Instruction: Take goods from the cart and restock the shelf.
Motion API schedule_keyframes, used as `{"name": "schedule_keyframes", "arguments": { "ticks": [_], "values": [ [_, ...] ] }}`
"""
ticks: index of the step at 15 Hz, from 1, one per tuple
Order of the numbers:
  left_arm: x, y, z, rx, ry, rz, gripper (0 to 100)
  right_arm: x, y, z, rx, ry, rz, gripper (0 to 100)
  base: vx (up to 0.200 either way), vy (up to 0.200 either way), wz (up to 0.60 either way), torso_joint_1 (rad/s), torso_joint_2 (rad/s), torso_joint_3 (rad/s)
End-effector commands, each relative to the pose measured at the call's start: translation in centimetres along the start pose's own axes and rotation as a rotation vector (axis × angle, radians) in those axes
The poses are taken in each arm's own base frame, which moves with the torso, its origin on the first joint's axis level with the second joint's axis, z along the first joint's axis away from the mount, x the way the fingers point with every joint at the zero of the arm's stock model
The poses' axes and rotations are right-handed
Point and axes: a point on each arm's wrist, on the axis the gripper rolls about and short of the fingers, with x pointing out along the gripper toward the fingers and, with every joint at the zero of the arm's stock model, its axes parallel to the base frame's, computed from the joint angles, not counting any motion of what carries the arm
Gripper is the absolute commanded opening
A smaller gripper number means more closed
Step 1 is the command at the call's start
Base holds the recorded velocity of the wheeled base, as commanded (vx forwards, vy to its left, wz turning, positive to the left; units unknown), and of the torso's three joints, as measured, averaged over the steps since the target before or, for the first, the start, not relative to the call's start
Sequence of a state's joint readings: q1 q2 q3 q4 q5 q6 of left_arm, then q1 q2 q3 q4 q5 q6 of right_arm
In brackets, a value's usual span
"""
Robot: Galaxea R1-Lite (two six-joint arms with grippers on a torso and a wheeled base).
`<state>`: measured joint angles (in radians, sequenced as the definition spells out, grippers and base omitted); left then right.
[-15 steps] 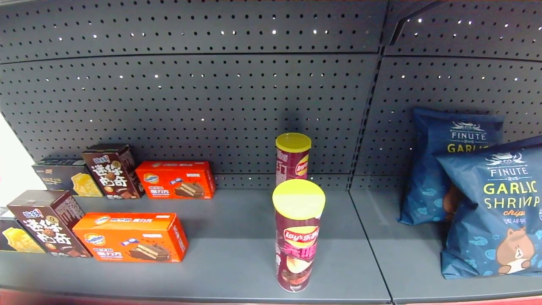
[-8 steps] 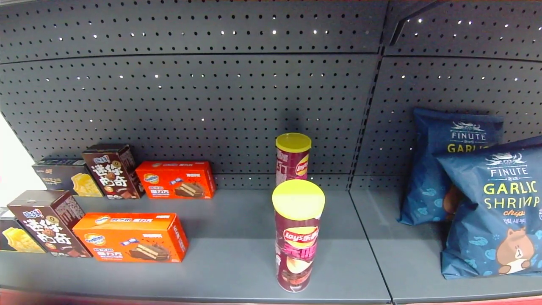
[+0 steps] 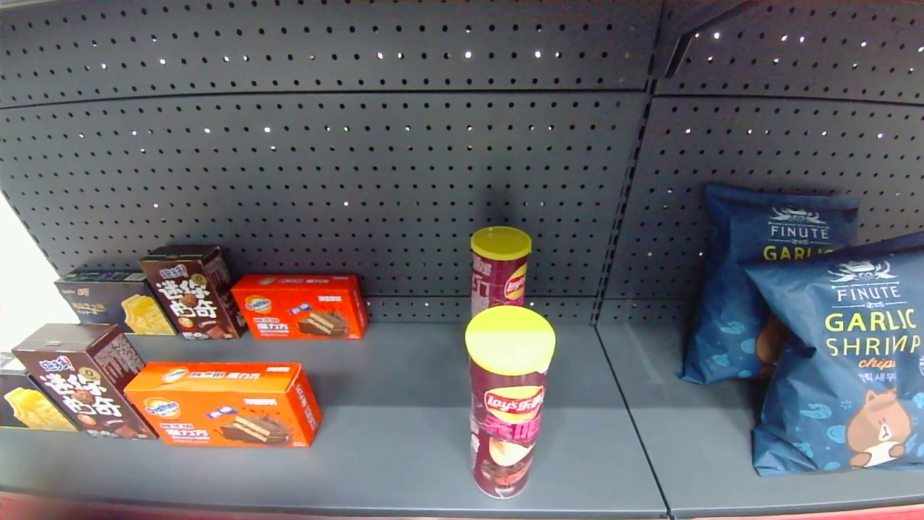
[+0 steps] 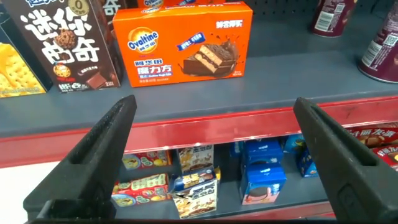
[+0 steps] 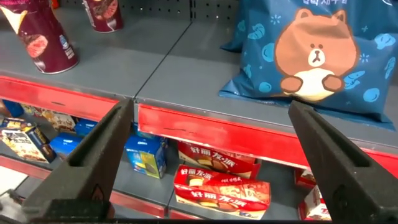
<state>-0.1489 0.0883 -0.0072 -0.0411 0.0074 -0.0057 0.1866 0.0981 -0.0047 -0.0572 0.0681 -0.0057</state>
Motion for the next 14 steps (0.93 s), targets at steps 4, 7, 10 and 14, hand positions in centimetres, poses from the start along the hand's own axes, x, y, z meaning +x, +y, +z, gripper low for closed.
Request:
{"name": "schedule_keyframes", "arguments": {
  "ticks": [4,7,10,14],
  "values": [
    [0.02,-0.05,0.03,-0.002,0.005,-0.024,100,0.01,-0.01,0.04,0.006,0.005,-0.003,100,0.0,0.0,0.0,0.0,0.0,0.0],
    [-0.03,-0.1,0.0,0.005,0.018,-0.046,100,0.0,-0.02,0.02,0.017,0.01,-0.006,100,0.0,0.0,0.0,0.0,0.0,0.0],
    [-0.03,-0.1,0.02,0.009,0.017,-0.043,100,-0.01,-0.02,0.05,0.054,0.01,-0.009,100,0.0,0.0,0.0,0.0,0.0,0.0],
    [-0.02,-0.09,-0.01,0.027,0.016,-0.041,100,-0.01,-0.04,0.0,0.071,0.006,-0.017,100,0.0,0.0,0.0,0.0,0.0,0.0]
  ]
}}
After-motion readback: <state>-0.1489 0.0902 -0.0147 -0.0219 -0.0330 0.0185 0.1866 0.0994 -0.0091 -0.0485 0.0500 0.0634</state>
